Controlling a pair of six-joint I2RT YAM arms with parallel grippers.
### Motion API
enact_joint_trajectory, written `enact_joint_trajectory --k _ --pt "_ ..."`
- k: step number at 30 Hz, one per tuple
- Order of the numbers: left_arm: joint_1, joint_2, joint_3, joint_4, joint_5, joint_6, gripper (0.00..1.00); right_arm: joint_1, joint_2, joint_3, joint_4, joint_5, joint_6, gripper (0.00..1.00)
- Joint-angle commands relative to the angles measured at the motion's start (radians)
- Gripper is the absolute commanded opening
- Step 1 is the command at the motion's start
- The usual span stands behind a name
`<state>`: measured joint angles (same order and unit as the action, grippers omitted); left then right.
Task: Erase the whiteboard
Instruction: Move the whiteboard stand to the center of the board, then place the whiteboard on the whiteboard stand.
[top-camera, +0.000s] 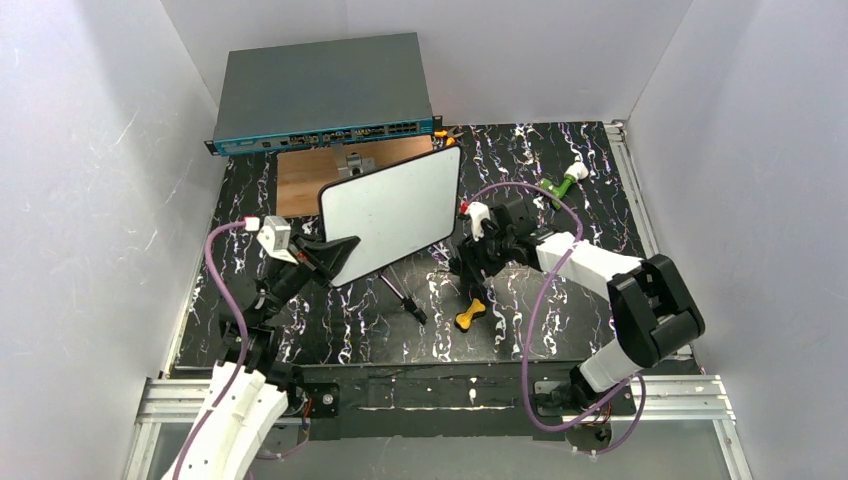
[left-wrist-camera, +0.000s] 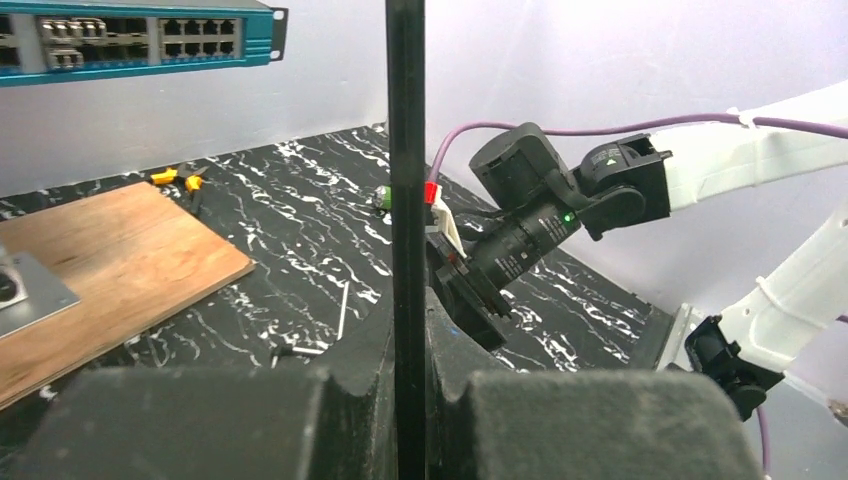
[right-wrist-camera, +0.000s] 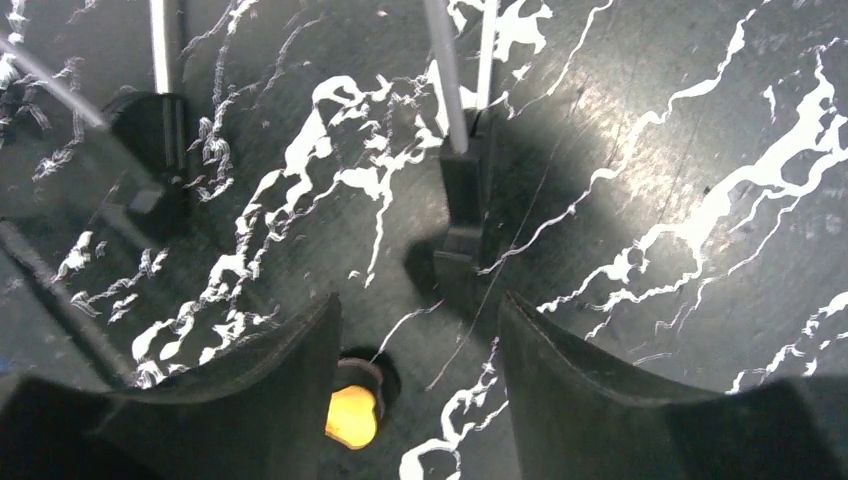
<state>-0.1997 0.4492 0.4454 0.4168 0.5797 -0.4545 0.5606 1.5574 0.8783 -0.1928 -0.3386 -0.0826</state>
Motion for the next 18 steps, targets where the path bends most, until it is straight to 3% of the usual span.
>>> enact_joint_trajectory --k 1,7,13,18 --pt "-0.133 0.051 -0.010 0.205 -0.142 0.073 0.00 -0.040 -0.099 0.038 -0.080 -0.128 -0.012 0.66" --pt "-0.260 0.214 -0.117 0.419 -0.317 0.117 0.00 -0.179 -0.268 -0.020 -0.147 -0.076 -0.146 0.65" --pt "-0.315 0.430 -0.127 0.624 -0.356 0.120 0.00 -0.387 -0.331 -0.028 -0.253 -0.287 -0.250 0.63" --pt "-0.361 0.510 -0.142 0.669 -0.379 0.147 0.00 -0.413 -0.321 -0.021 -0.269 -0.334 -0.254 0.63"
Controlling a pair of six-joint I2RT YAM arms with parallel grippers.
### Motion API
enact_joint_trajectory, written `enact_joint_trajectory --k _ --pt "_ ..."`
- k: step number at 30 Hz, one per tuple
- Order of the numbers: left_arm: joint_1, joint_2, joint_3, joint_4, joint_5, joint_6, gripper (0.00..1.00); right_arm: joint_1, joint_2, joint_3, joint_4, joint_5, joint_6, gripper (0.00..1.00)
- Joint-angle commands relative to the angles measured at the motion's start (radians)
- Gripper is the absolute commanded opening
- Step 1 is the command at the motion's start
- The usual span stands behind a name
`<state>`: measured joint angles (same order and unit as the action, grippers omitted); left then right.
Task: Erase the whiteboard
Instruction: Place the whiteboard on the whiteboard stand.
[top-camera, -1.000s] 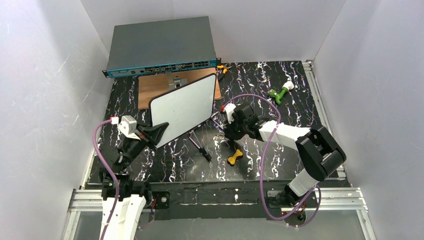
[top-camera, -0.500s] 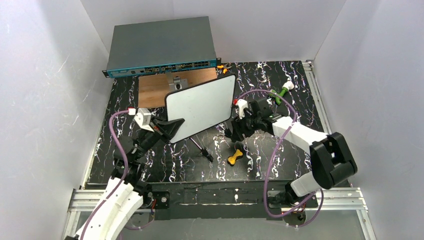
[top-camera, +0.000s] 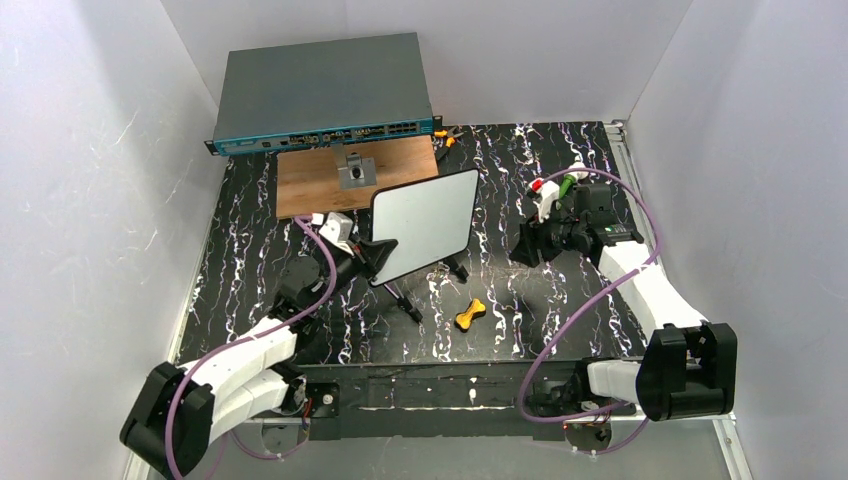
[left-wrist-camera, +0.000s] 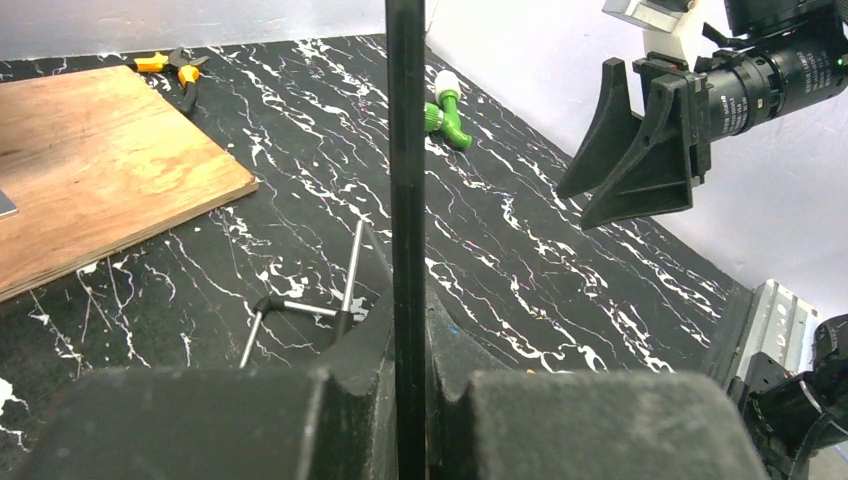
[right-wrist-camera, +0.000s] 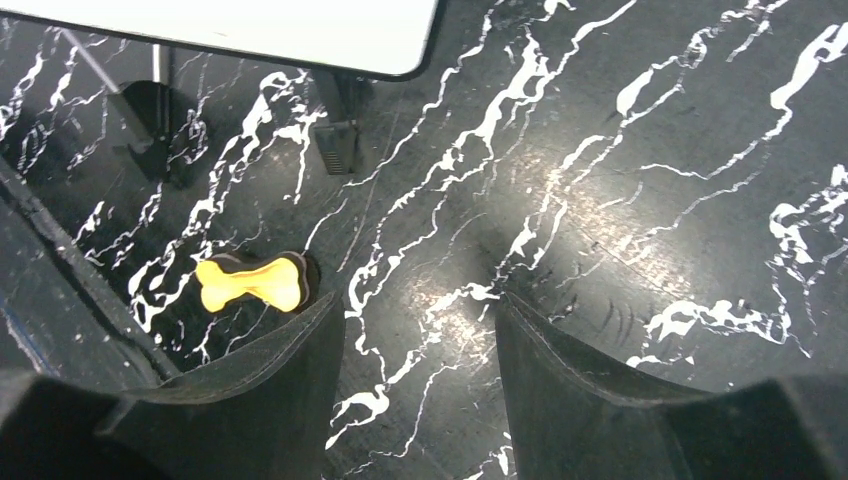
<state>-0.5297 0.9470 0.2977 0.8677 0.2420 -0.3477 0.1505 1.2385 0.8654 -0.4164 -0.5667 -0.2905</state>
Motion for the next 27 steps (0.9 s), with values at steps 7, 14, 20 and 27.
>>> enact_joint_trajectory --k 7,14,20,27 --pt "-0.040 -0.052 -0.039 0.145 -0.051 0.058 0.00 -0.003 0.023 -0.006 -0.050 -0.120 -0.047 0.63" --pt "-0.060 -0.157 0.104 -0.253 -0.226 -0.004 0.00 -0.004 0.049 -0.003 -0.056 -0.130 -0.046 0.63" --pt "-0.102 -0.046 0.210 -0.306 -0.247 0.019 0.00 -0.002 0.052 -0.001 -0.058 -0.135 -0.044 0.63" --pt "-0.150 -0.016 0.232 -0.303 -0.259 0.039 0.00 -0.005 0.045 -0.006 -0.059 -0.136 -0.049 0.63"
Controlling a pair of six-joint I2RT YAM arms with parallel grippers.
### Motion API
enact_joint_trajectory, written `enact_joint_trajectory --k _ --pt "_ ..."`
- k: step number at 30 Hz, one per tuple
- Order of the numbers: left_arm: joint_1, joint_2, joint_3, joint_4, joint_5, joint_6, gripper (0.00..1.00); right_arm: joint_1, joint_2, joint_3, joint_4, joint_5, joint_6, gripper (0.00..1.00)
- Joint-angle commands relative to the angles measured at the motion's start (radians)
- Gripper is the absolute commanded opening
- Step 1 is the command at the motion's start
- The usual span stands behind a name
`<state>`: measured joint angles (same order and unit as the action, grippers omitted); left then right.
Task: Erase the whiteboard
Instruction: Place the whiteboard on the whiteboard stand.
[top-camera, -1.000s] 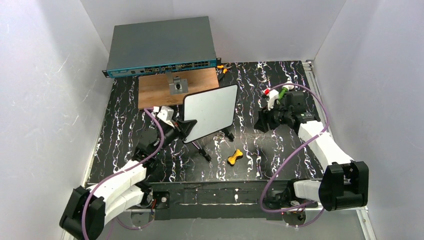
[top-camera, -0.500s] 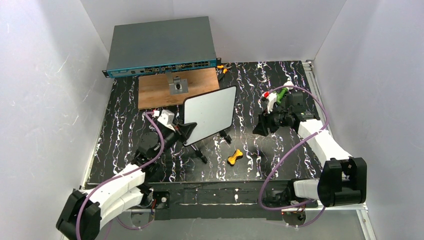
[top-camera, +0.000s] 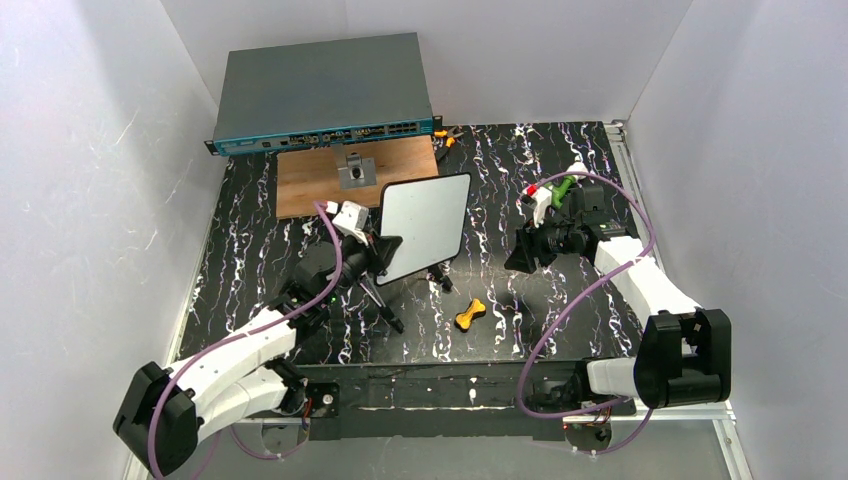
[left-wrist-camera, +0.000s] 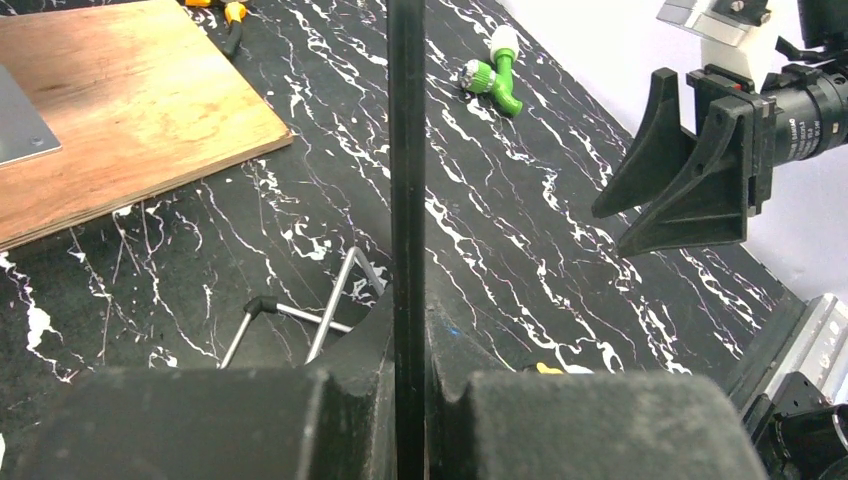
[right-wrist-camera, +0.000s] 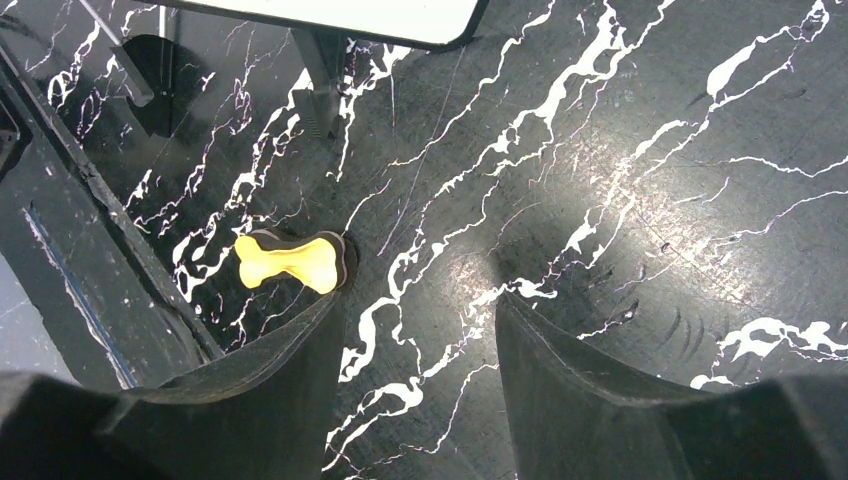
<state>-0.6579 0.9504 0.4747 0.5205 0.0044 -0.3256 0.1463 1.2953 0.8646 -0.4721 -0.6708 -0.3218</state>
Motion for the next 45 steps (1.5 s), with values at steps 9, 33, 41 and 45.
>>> enact_joint_trajectory --k 9,33,41,45 --pt "-0.036 -0.096 0.005 0.008 -0.032 0.035 0.00 -0.001 -0.009 -0.003 -0.007 -0.036 -0.017 0.63" --pt "-0.052 -0.292 -0.319 0.106 -0.038 0.089 0.00 0.000 0.008 0.001 -0.024 -0.050 -0.029 0.64" --pt "-0.052 -0.226 -0.422 0.220 -0.130 0.126 0.00 -0.001 0.004 0.004 -0.031 -0.059 -0.034 0.64" --pt "-0.052 -0.224 -0.445 0.208 -0.152 0.134 0.00 -0.001 0.004 0.004 -0.034 -0.061 -0.036 0.64"
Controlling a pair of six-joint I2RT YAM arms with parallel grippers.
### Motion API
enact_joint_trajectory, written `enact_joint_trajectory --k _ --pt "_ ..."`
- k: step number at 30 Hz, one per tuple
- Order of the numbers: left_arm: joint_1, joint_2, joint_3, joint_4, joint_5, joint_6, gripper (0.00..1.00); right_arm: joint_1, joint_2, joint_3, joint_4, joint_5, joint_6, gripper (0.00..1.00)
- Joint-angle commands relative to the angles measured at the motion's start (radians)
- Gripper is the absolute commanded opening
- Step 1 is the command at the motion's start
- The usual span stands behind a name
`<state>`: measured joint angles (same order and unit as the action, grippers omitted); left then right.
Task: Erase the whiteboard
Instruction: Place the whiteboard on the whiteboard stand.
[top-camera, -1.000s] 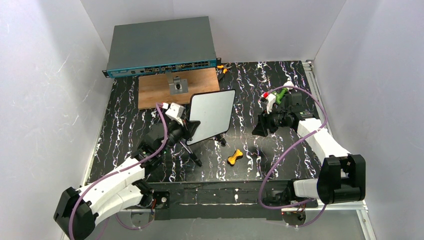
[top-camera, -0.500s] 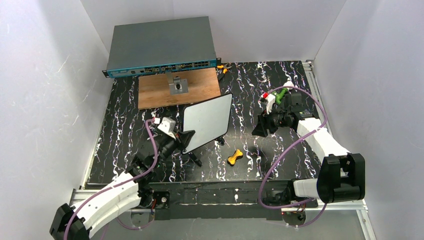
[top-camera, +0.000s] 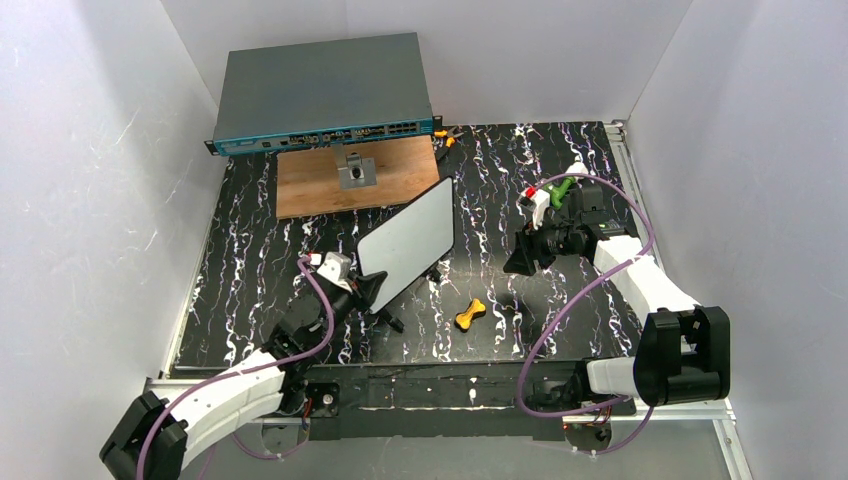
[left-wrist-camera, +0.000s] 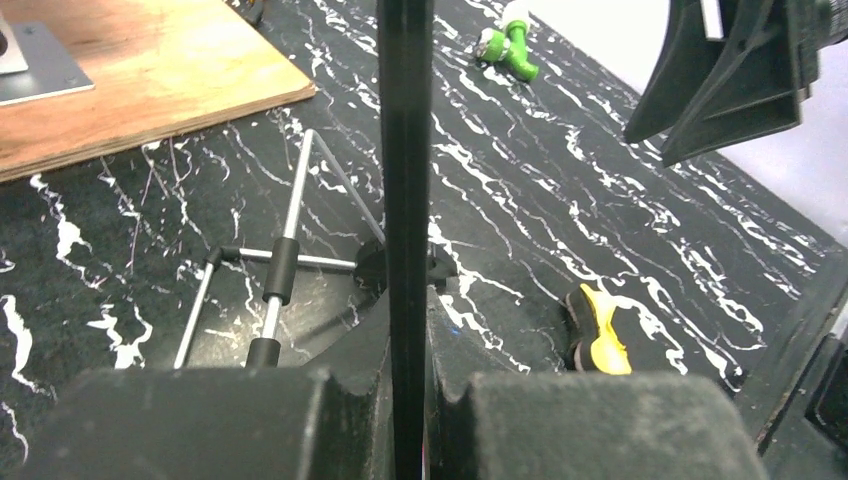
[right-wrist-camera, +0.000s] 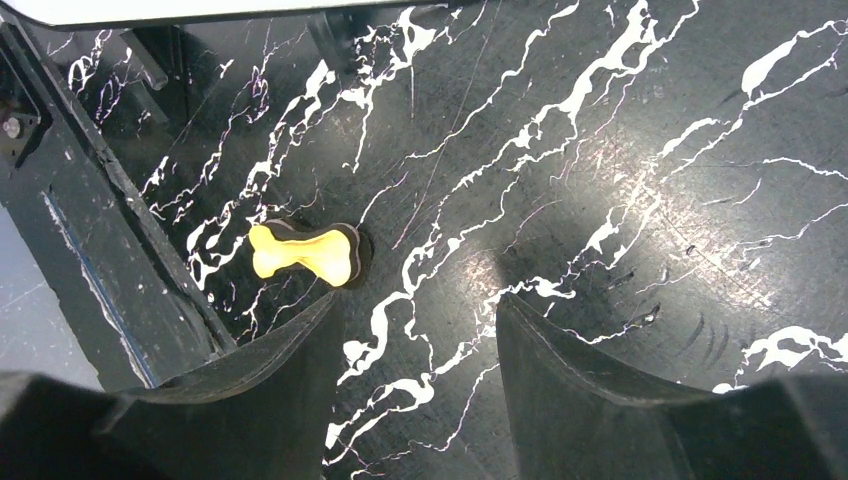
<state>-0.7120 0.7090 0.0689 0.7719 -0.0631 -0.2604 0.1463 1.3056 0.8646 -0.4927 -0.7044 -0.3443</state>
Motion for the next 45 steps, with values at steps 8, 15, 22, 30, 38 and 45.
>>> enact_joint_trajectory --k 8,15,22,30,38,45 --pt "0.002 -0.089 -0.139 -0.097 -0.152 -0.006 0.00 -0.001 -0.012 0.004 -0.017 -0.032 -0.016 0.64" --pt "0.002 -0.157 -0.101 -0.240 -0.155 -0.085 0.00 0.000 -0.013 0.006 -0.020 -0.035 -0.016 0.65" --pt "0.001 -0.184 -0.038 -0.421 -0.120 -0.194 0.00 0.000 -0.017 0.004 -0.020 -0.035 -0.017 0.65" --pt "0.001 -0.259 -0.064 -0.554 -0.134 -0.272 0.00 -0.001 -0.017 0.008 -0.022 -0.037 -0.018 0.65" --pt "0.000 -0.201 -0.018 -0.632 -0.187 -0.308 0.13 -0.001 -0.021 0.008 -0.024 -0.037 -0.018 0.66" --pt "0.000 -0.252 0.009 -0.730 -0.203 -0.326 0.33 -0.001 -0.021 0.009 -0.024 -0.038 -0.019 0.66"
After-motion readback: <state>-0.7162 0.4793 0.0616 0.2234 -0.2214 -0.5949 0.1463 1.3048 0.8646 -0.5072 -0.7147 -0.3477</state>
